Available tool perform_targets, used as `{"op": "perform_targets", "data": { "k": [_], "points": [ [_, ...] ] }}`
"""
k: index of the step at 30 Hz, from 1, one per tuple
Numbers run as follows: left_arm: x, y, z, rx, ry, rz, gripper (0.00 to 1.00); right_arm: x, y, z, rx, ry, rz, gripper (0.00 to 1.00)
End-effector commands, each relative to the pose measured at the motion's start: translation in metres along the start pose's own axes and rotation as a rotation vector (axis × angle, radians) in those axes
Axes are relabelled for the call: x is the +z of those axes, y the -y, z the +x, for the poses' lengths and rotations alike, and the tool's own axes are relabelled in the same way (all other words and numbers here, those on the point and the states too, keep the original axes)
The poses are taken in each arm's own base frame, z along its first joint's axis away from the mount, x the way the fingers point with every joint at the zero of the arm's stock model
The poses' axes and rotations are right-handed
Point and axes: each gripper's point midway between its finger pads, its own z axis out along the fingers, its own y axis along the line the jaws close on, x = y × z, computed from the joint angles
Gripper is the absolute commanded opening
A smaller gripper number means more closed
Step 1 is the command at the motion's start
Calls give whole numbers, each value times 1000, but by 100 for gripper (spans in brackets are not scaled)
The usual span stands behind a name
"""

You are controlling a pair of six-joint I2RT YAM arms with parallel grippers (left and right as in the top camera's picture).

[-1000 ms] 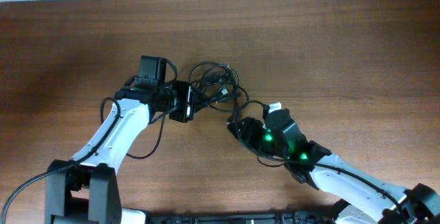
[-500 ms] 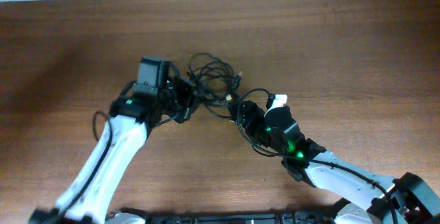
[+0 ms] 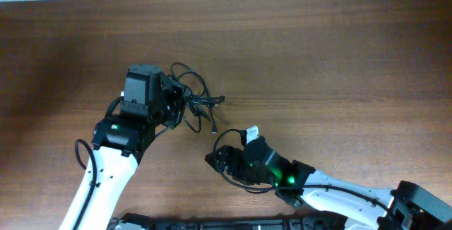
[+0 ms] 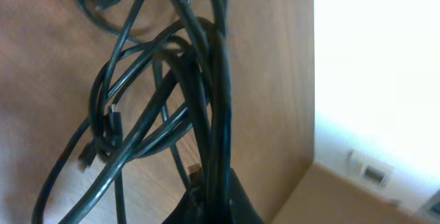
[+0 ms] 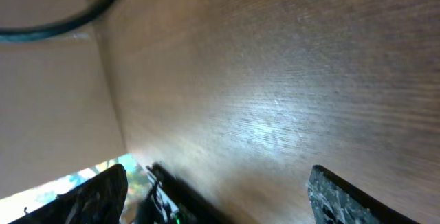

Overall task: Untangle cables
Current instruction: 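Reach the right gripper under the cable held by the left gripper, then hold the cable with both grippers and lower it toward the table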

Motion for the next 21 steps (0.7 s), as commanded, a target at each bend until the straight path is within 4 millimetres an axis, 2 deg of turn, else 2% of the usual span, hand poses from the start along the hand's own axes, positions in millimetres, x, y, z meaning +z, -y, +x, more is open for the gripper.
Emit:
{"op": "perform_targets", "data": {
  "k": [1,3,4,7,9,12,18,21],
  "points": [
    [-4,-6,11,-225,-31,-22,0,-2,-20,-28,1,167,-69,82],
    [-3,-5,24,-249,-58,-26,0,-1,-40,-35,-11,201,-157,82],
    [-3,-4,29,-262,-64,-24,0,4,-39,-35,-12,195,-165,82],
    [-2,3,28,-254,-48,6,0,16,-23,-22,24,115,-123,82],
    [-2,4,27,-254,-42,11,0,19,-17,-24,27,123,-104,84],
    [-3,4,34,-253,-81,4,0,15,-12,-48,85,250,-88,91],
    [-4,-6,63,-203,-169,-47,0,-8,2,-118,288,425,-113,96],
    [-4,-8,77,-129,-190,-52,0,-12,-12,-124,285,414,-179,97]
  ]
}}
